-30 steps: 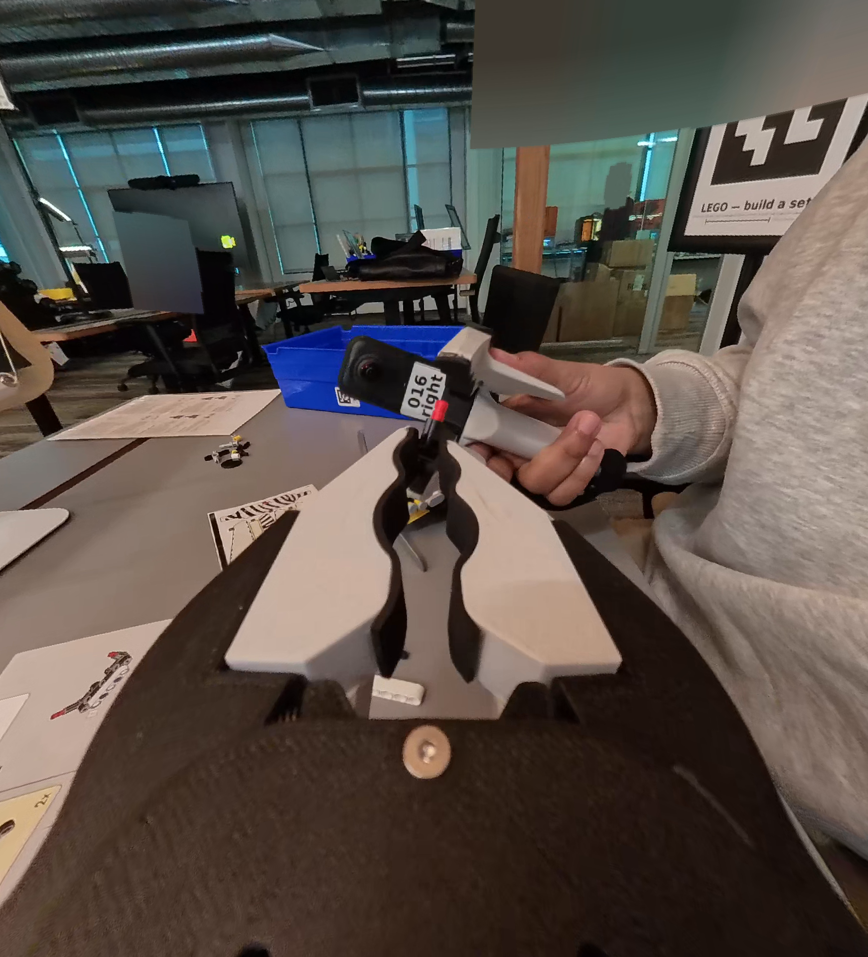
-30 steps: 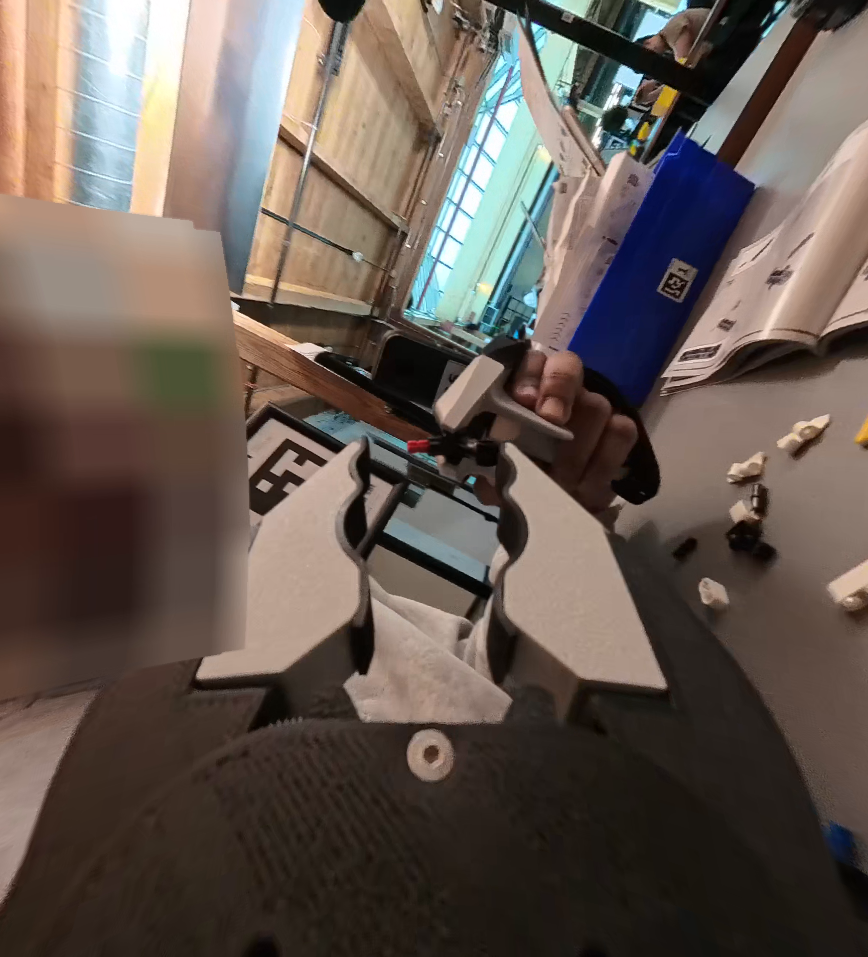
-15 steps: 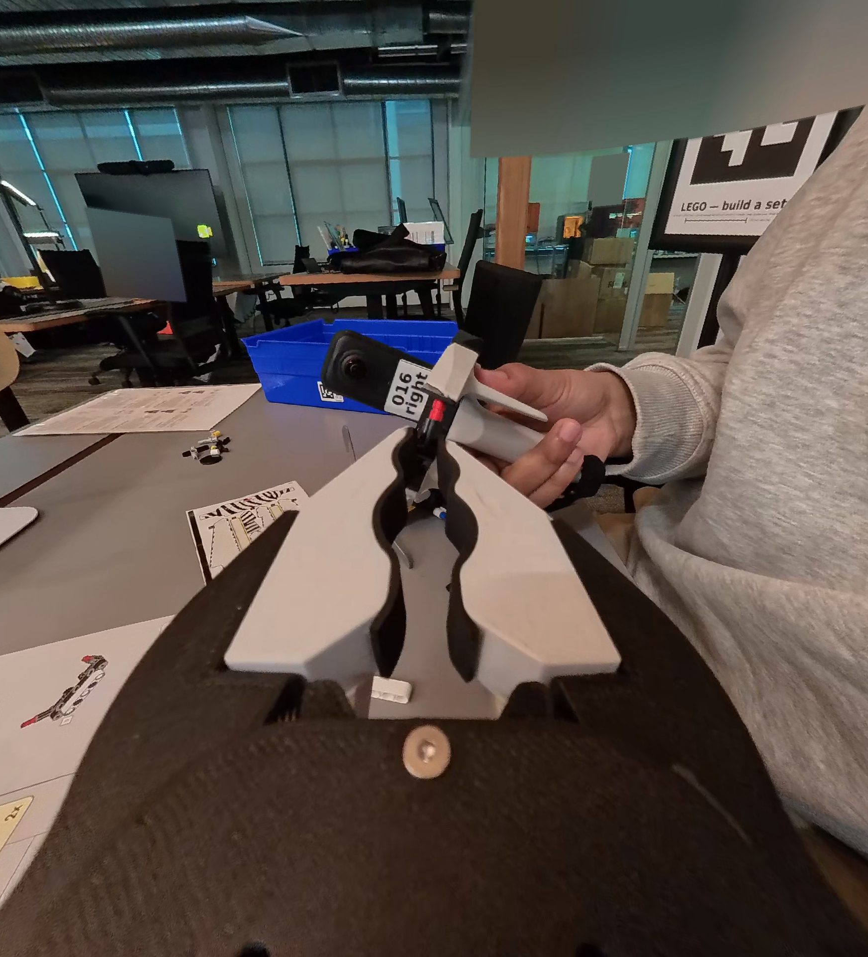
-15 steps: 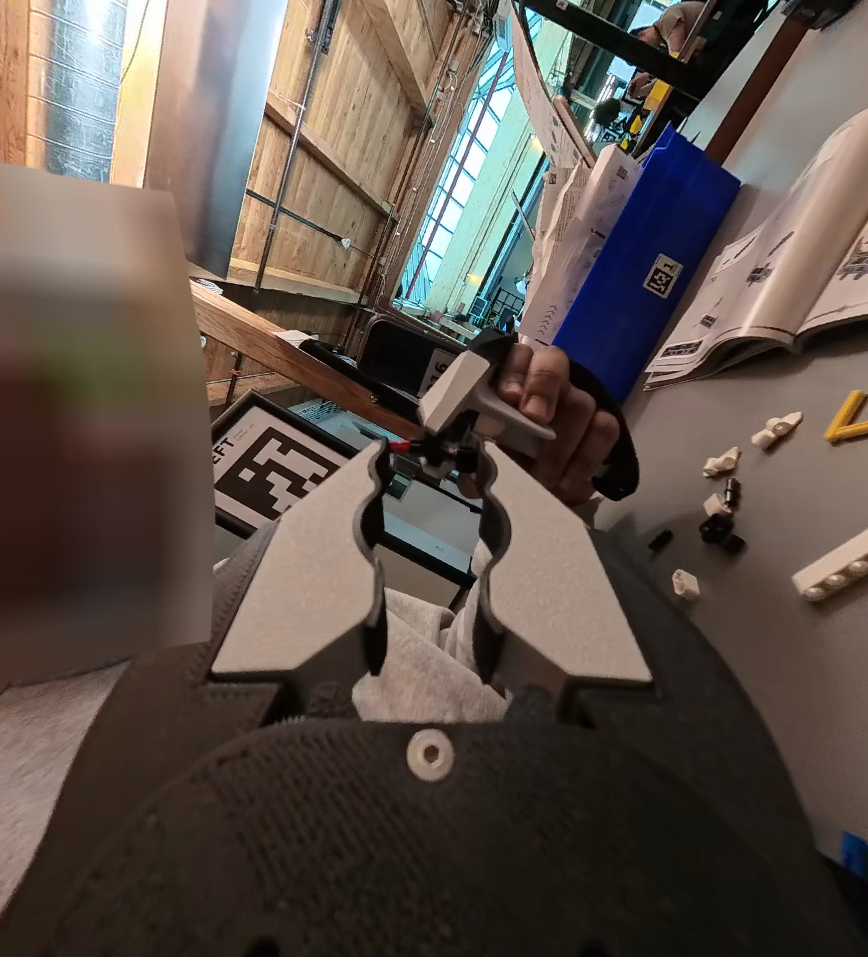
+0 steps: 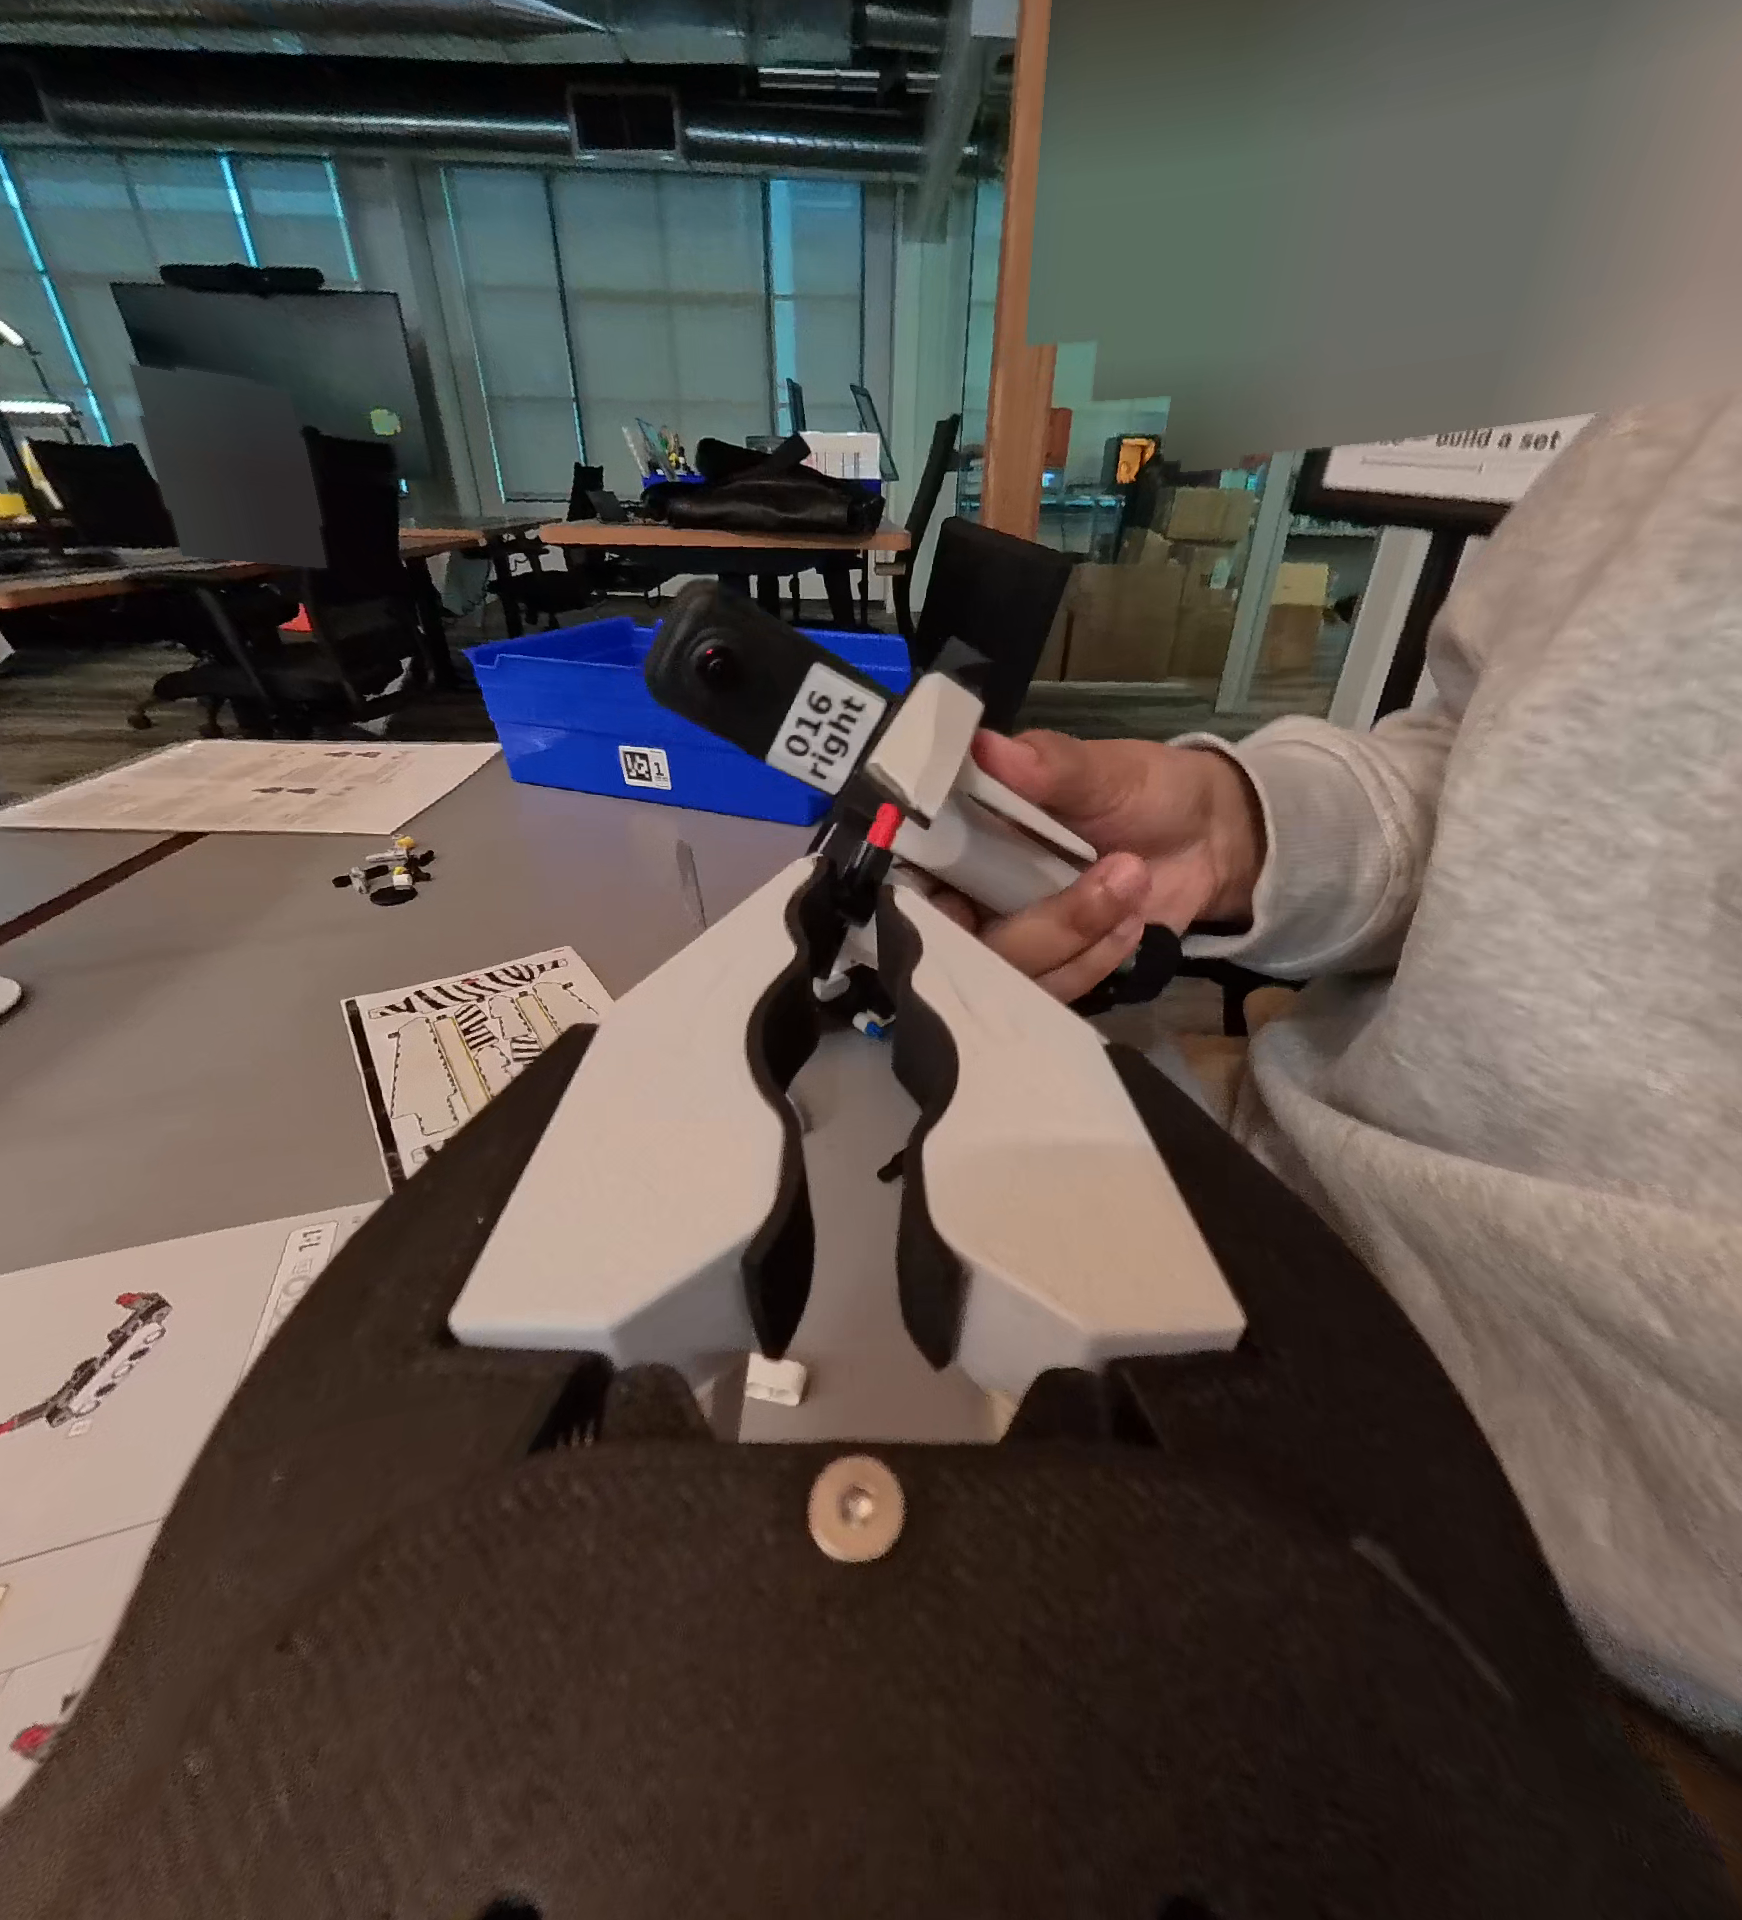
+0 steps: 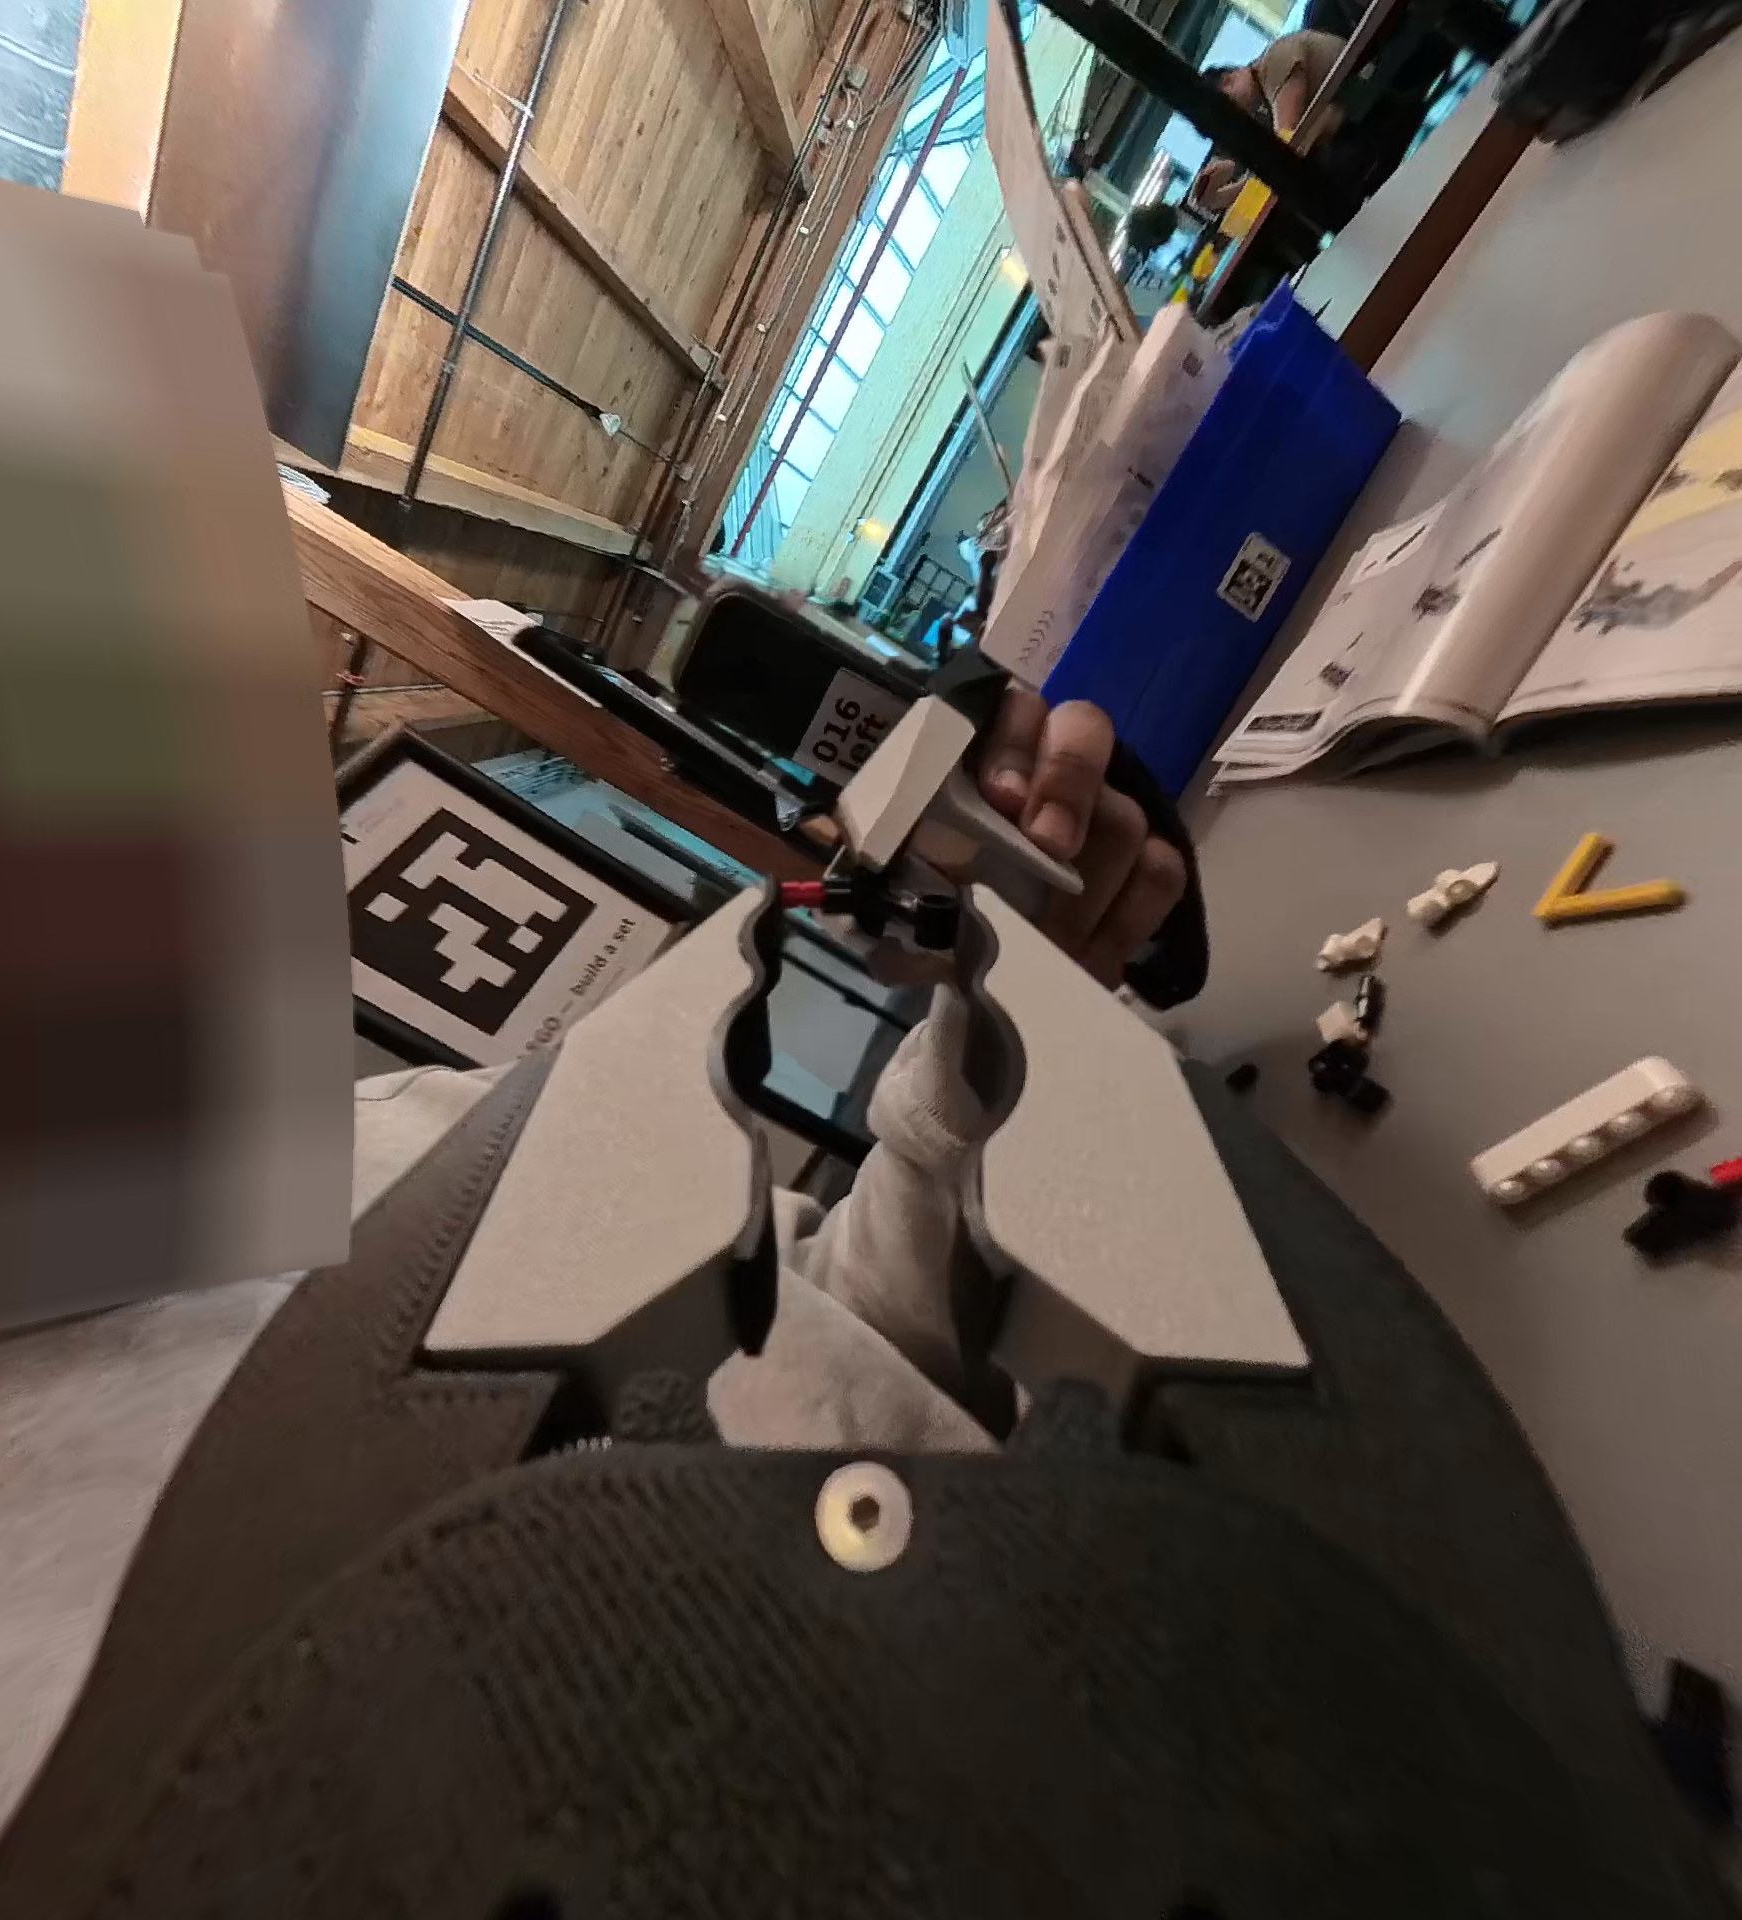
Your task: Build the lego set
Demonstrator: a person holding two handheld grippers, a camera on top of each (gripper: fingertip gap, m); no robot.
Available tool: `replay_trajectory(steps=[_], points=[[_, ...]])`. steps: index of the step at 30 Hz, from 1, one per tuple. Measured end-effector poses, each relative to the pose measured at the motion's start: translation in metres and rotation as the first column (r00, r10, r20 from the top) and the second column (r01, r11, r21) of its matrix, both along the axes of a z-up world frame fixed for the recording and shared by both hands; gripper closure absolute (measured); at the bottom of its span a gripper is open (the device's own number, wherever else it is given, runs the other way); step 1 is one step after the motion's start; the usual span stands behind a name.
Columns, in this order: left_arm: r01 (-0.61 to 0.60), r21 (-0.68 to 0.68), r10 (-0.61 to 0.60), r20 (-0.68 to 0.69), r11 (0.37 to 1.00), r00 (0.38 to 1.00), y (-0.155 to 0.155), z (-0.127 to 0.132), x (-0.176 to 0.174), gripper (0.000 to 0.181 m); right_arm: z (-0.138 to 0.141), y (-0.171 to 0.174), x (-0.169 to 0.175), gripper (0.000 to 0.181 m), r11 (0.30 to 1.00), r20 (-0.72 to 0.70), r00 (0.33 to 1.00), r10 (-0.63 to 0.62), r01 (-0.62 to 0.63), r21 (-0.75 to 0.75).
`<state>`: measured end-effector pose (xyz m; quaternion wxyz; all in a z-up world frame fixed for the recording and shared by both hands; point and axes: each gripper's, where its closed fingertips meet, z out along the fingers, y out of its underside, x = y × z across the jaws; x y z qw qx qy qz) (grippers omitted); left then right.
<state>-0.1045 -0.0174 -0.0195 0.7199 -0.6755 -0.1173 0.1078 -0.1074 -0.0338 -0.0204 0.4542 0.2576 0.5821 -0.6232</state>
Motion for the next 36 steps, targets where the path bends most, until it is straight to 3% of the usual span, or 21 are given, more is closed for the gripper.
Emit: replay_trajectory(steps=[1, 4, 5, 7, 10, 13, 16, 19, 23, 30, 33, 36], points=[[-0.018, 0.036, 0.017, 0.019, 0.999, 1.000, -0.004, 0.004, -0.004, 0.175, 0.001, -0.001, -0.001, 0.151, 1.000, -0.042, 0.999, -0.019, 0.020, 0.005], [-0.031, 0.165, 0.014, 0.103, 0.986, 0.995, -0.021, 0.015, -0.011, 0.176, 0.005, -0.002, -0.005, 0.121, 0.994, -0.206, 0.974, -0.092, 0.103, 0.041], [-0.036, 0.215, 0.009, 0.124, 0.976, 0.992, -0.028, 0.020, -0.012, 0.176, 0.007, -0.001, -0.006, 0.124, 0.989, -0.284, 0.951, -0.119, 0.138, 0.049], [-0.008, 0.315, -0.039, 0.142, 0.949, 0.989, -0.039, 0.030, -0.009, 0.177, 0.009, 0.000, -0.010, 0.124, 0.972, -0.465, 0.869, -0.171, 0.227, 0.067], [0.033, 0.366, -0.103, 0.173, 0.930, 0.979, -0.043, 0.032, -0.006, 0.177, 0.018, 0.001, -0.009, 0.128, 0.945, -0.696, 0.686, -0.212, 0.326, 0.033], [0.099, 0.345, -0.174, 0.192, 0.933, 0.966, -0.032, 0.029, -0.001, 0.177, 0.027, -0.001, -0.001, 0.137, 0.934, -0.817, 0.536, -0.212, 0.358, -0.008], [0.166, 0.344, -0.231, 0.158, 0.924, 0.960, -0.023, 0.032, 0.009, 0.177, 0.024, -0.004, 0.001, 0.145, 0.922, -0.873, 0.456, -0.173, 0.386, 0.018], [0.179, 0.340, -0.246, 0.165, 0.923, 0.955, -0.022, 0.031, 0.011, 0.177, 0.016, -0.006, 0.007, 0.149, 0.930, -0.893, 0.434, -0.117, 0.363, 0.054], [0.197, 0.333, -0.259, 0.155, 0.922, 0.953, -0.021, 0.030, 0.015, 0.177, 0.014, -0.008, 0.014, 0.173, 0.939, -0.900, 0.425, -0.098, 0.340, 0.058], [0.207, 0.310, -0.272, 0.184, 0.928, 0.944, -0.018, 0.024, 0.016, 0.176, 0.009, -0.006, 0.017, 0.175, 0.941, -0.909, 0.412, -0.068, 0.330, 0.080], [0.192, 0.327, -0.267, 0.201, 0.925, 0.942, -0.019, 0.026, 0.014, 0.158, 0.009, -0.005, 0.015, 0.175, 0.938, -0.911, 0.408, -0.068, 0.337, 0.081], [0.096, 0.353, -0.182, 0.218, 0.931, 0.959, -0.027, 0.028, 0.000, 0.140, 0.004, -0.002, 0.011, 0.175, 0.930, -0.908, 0.415, -0.052, 0.351, 0.107]])
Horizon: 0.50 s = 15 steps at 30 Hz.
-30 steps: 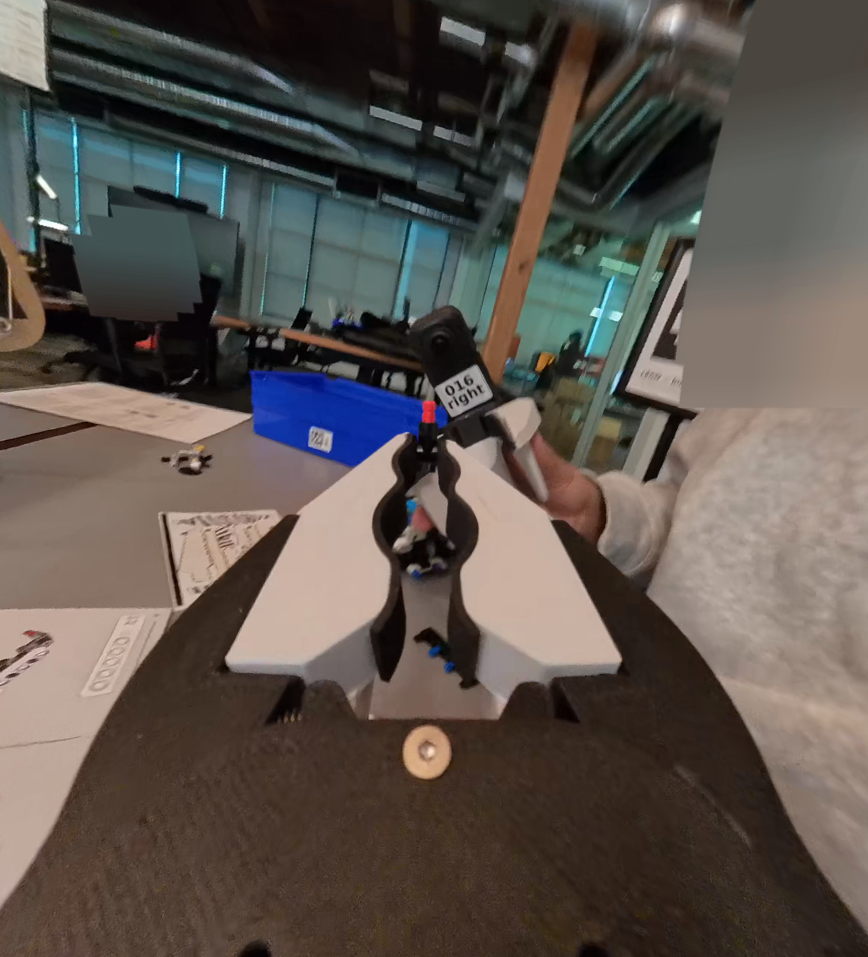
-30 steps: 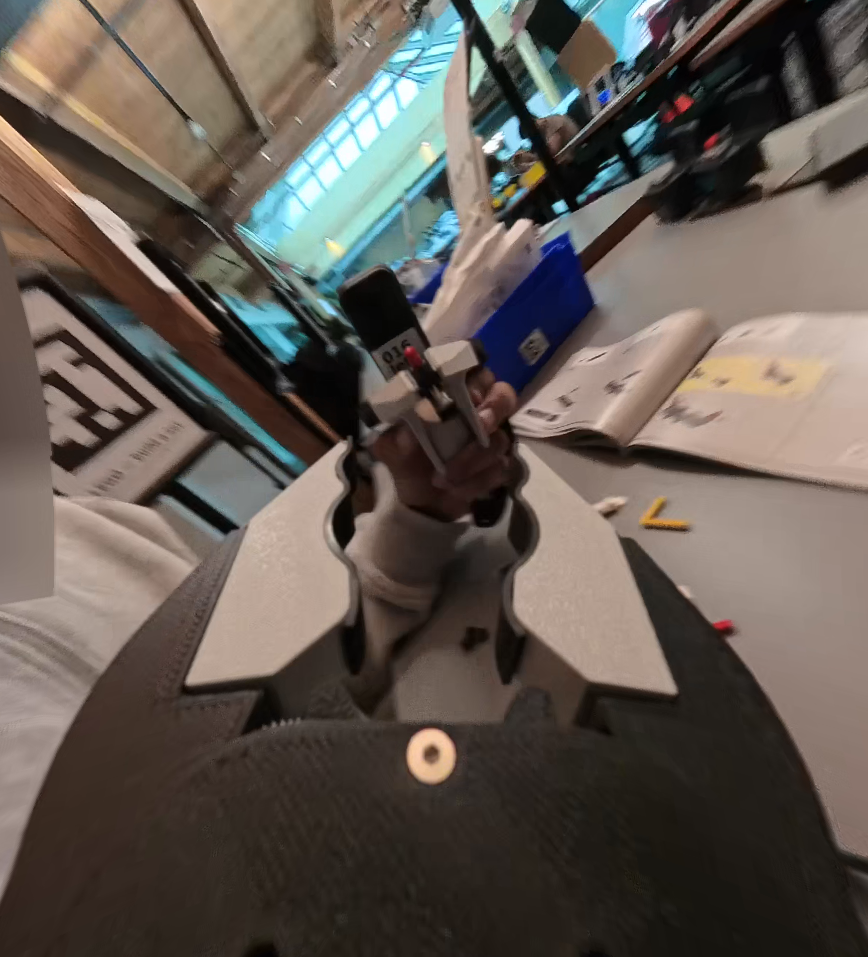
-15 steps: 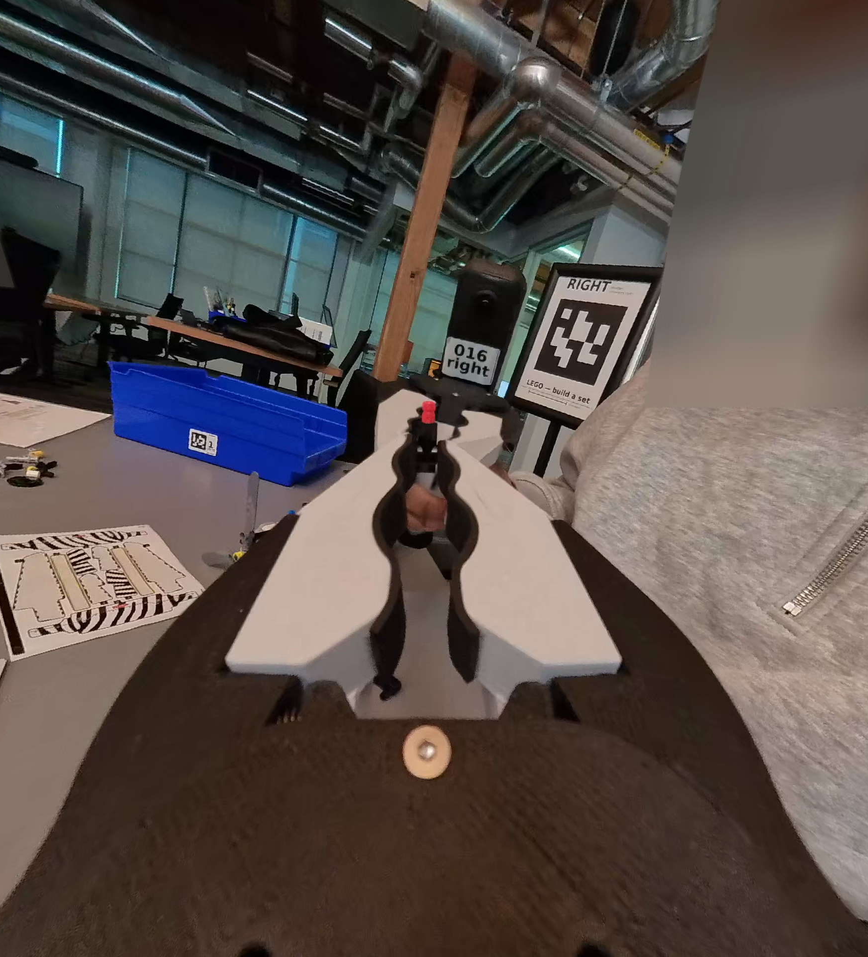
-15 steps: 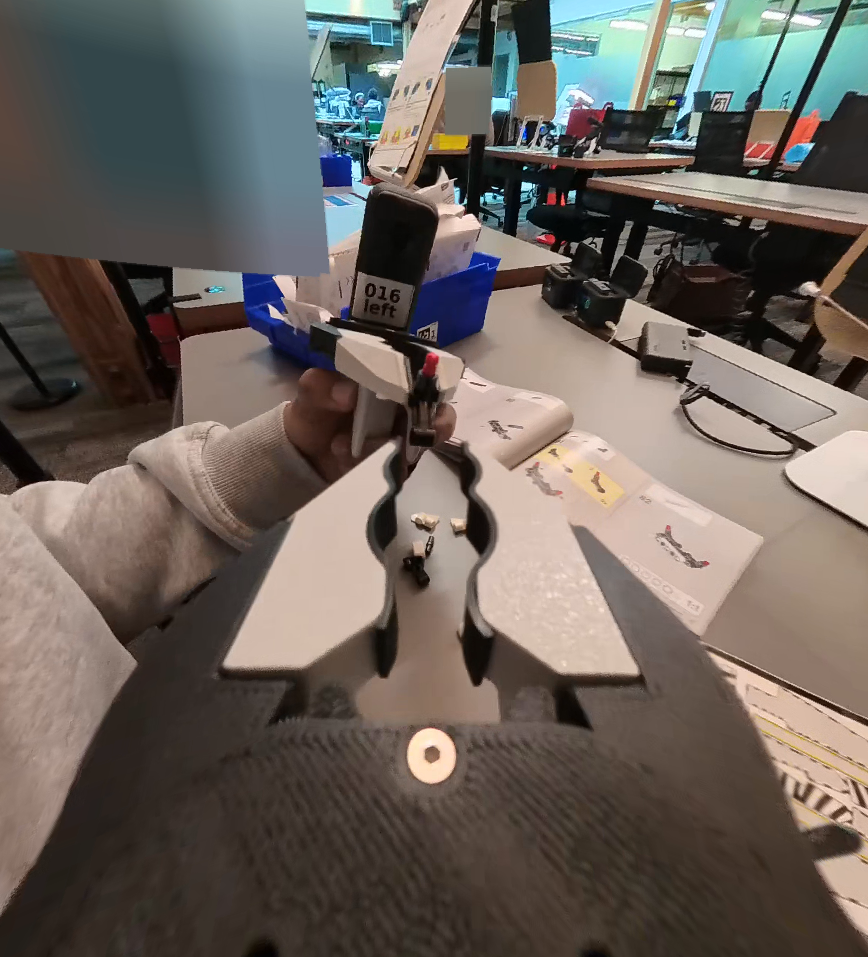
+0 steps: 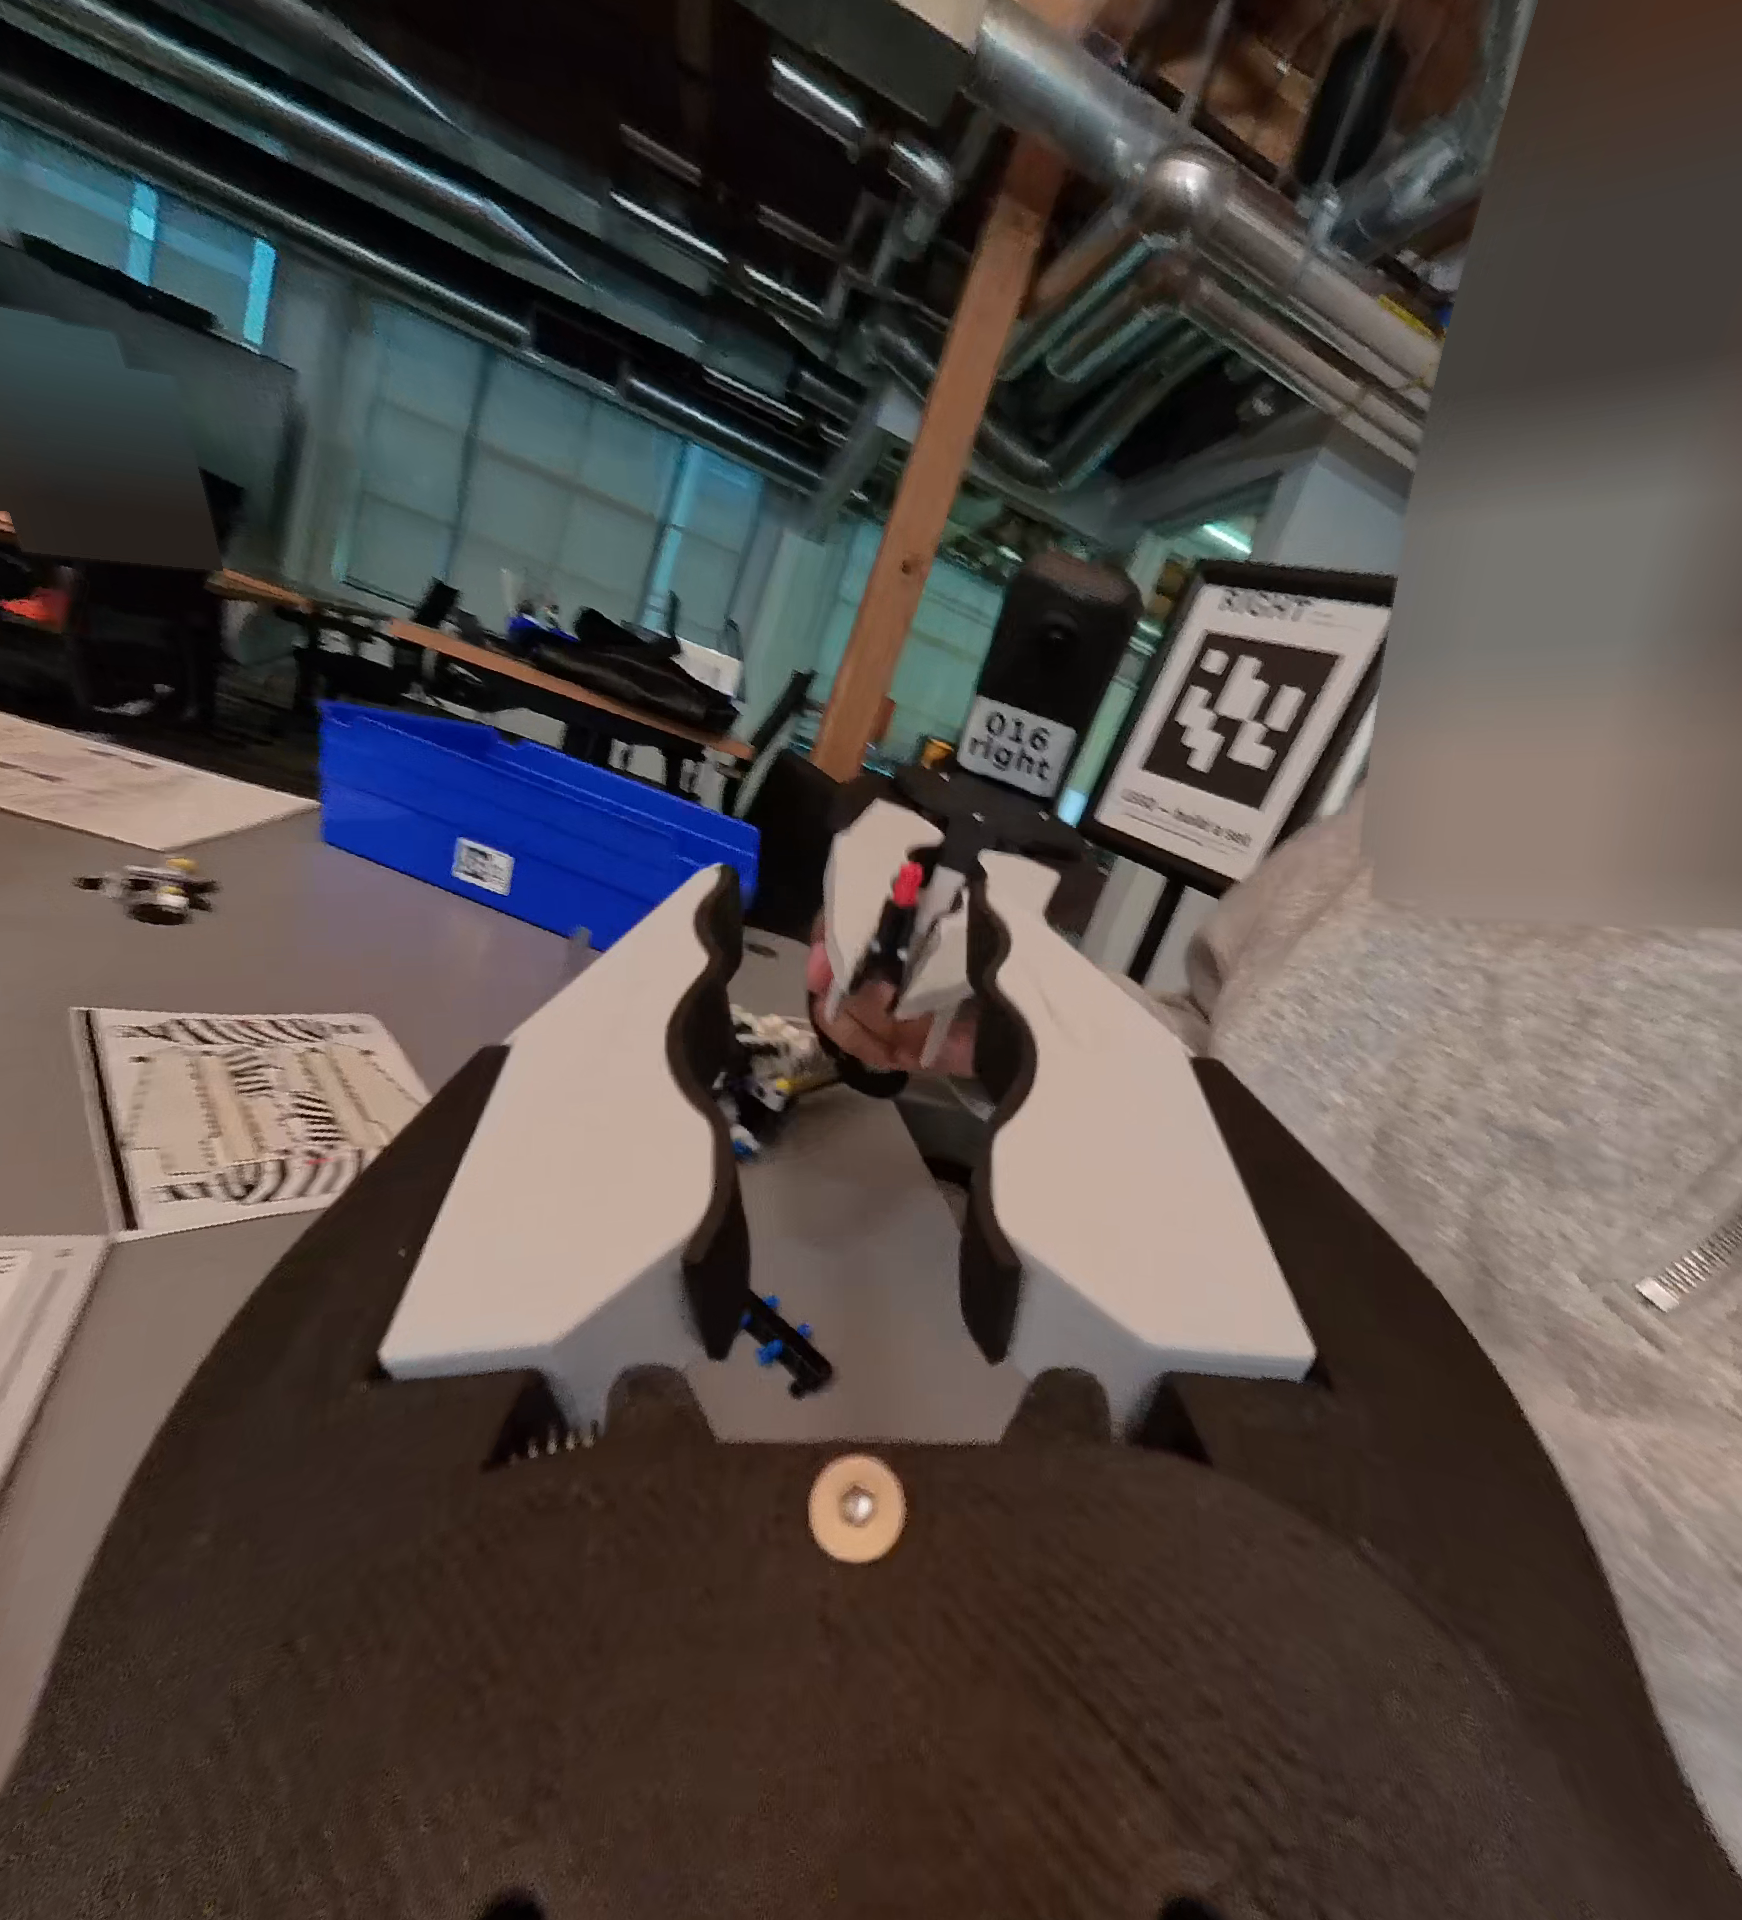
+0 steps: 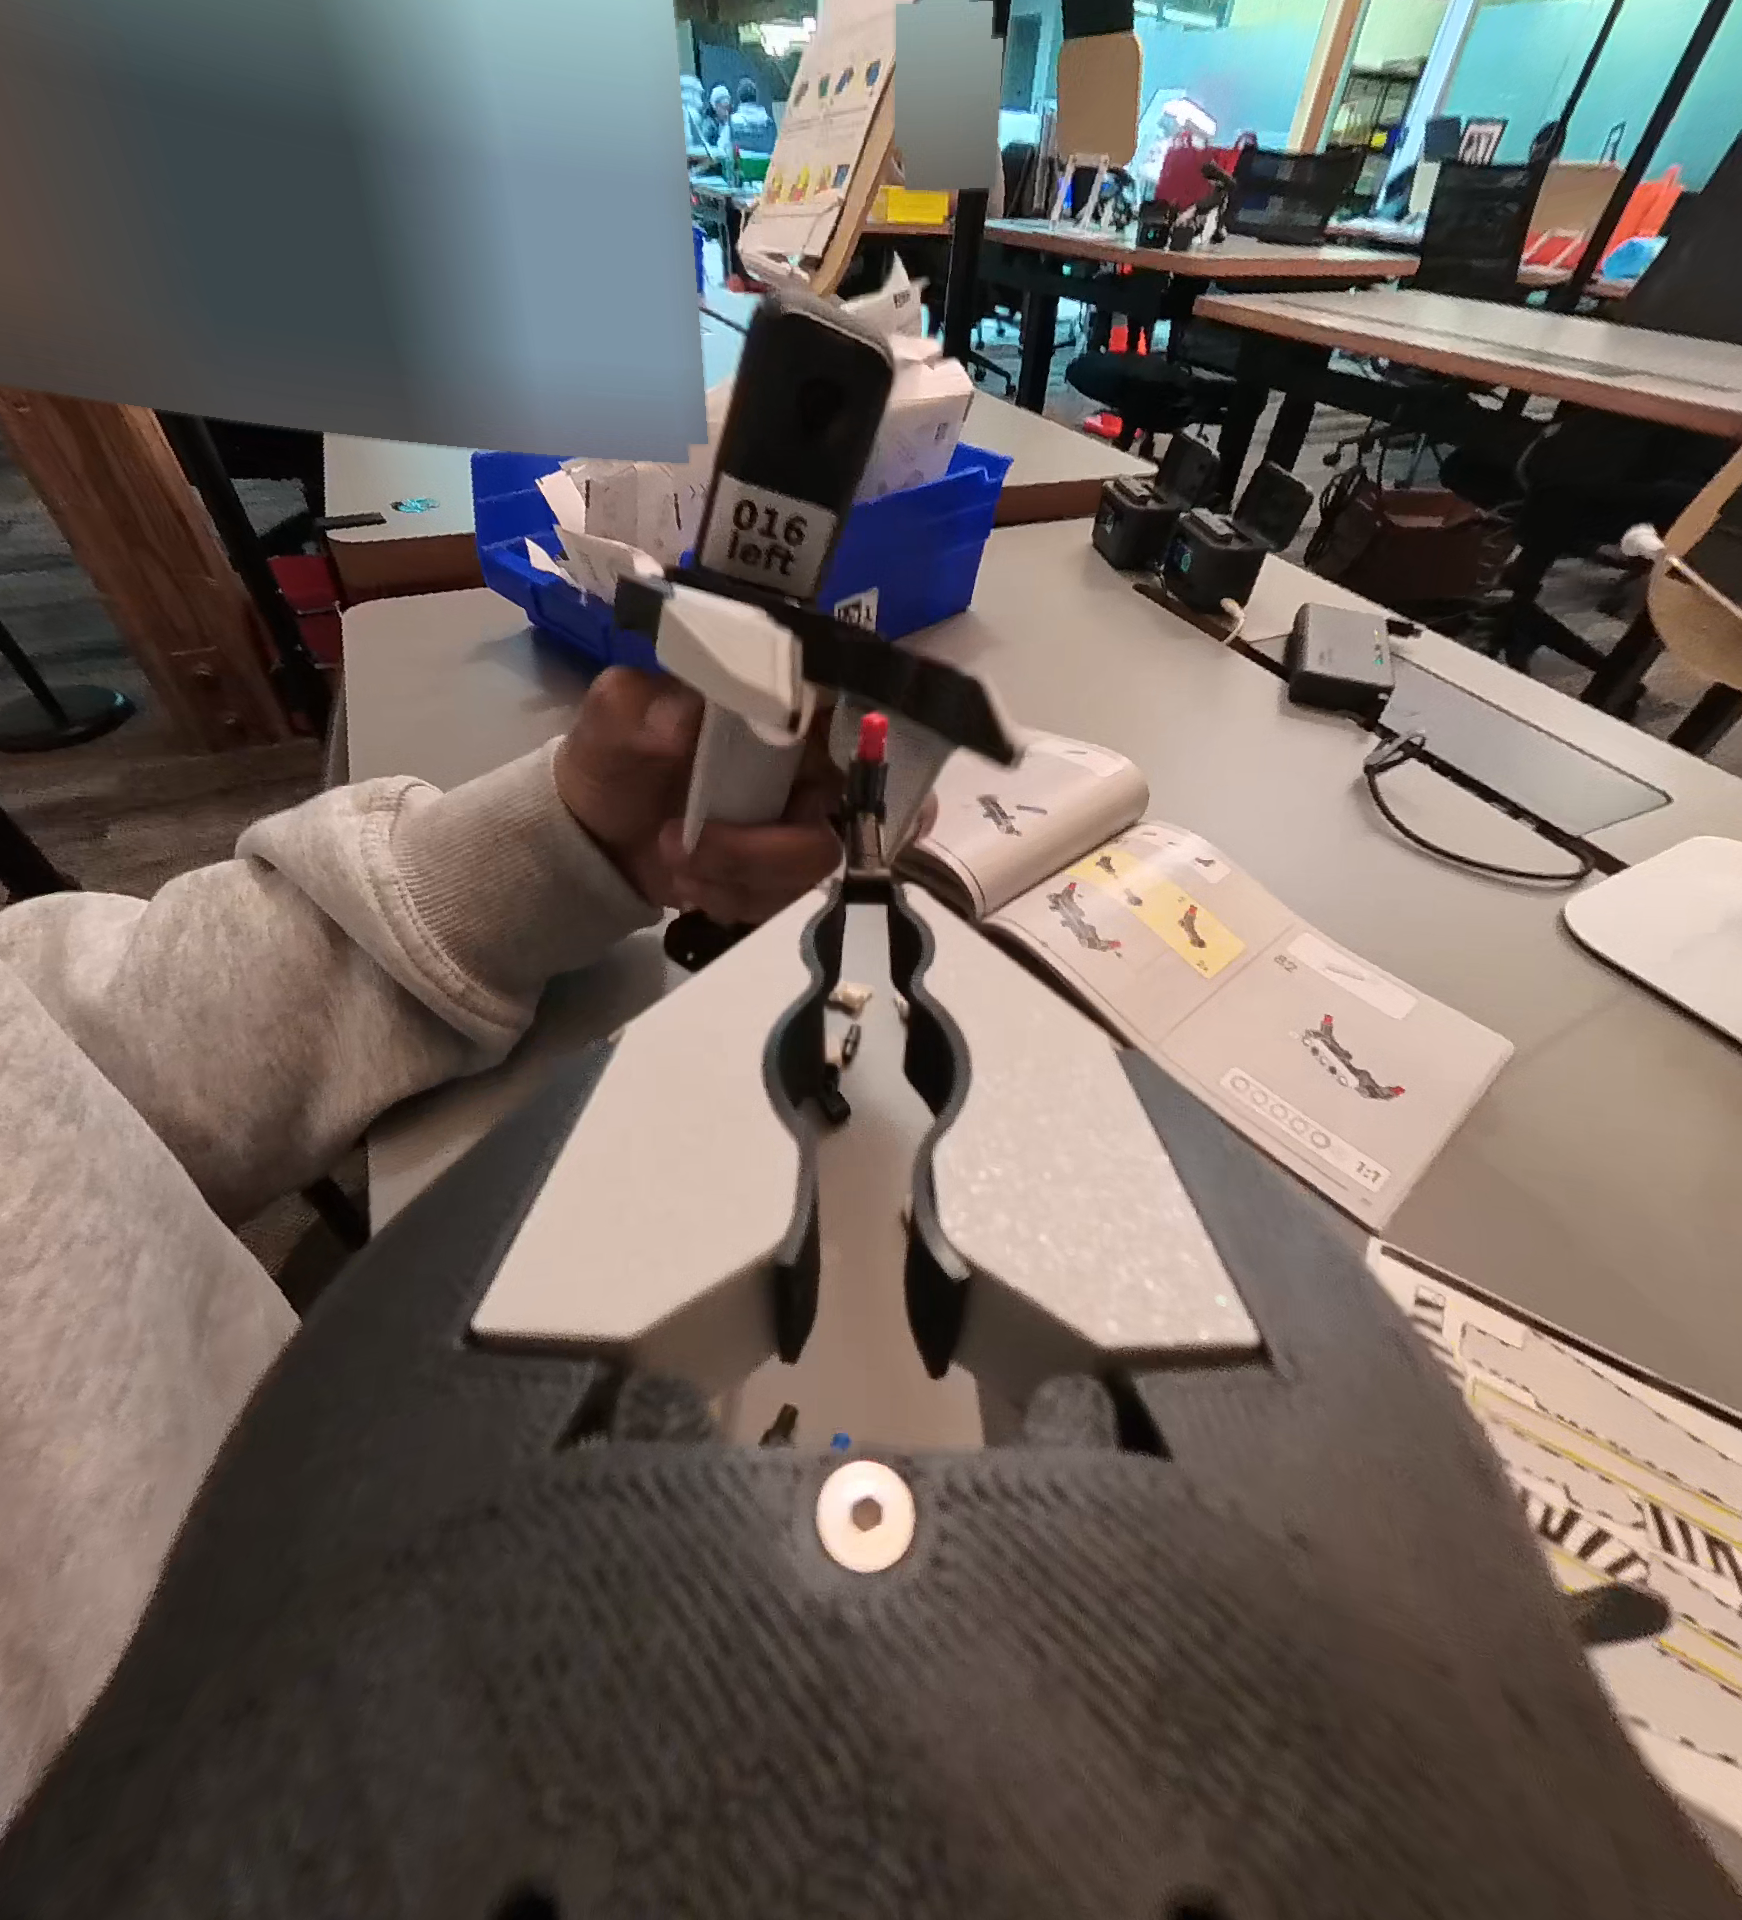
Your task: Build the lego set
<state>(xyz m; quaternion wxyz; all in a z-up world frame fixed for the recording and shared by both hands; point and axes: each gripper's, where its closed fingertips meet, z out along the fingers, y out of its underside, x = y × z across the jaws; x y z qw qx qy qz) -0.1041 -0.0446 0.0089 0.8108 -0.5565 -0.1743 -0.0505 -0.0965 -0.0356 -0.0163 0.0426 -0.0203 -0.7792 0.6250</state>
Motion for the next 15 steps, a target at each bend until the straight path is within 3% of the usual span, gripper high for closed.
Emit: replay_trajectory(steps=[4, 7, 10, 15], points=[[-0.170, 0.130, 0.178, -0.051, 0.977, 0.983, -0.034, 0.021, -0.010, 0.140, -0.033, 0.003, -0.005, 0.176, 0.988, 0.058, 0.998, -0.018, 0.008, 0.154], [-0.274, 0.271, 0.309, -0.098, 0.923, 0.946, -0.066, 0.039, -0.006, 0.142, -0.067, 0.004, -0.004, 0.175, 0.956, 0.088, 0.996, -0.026, -0.001, 0.294], [-0.353, 0.356, 0.411, -0.100, 0.865, 0.906, -0.089, 0.047, -0.004, 0.143, -0.087, 0.000, 0.000, 0.175, 0.940, 0.072, 0.997, -0.020, -0.006, 0.341], [-0.378, 0.420, 0.444, -0.069, 0.825, 0.893, -0.104, 0.050, -0.005, 0.142, -0.120, -0.006, 0.012, 0.175, 0.897, 0.120, 0.993, 0.017, -0.068, 0.437]])
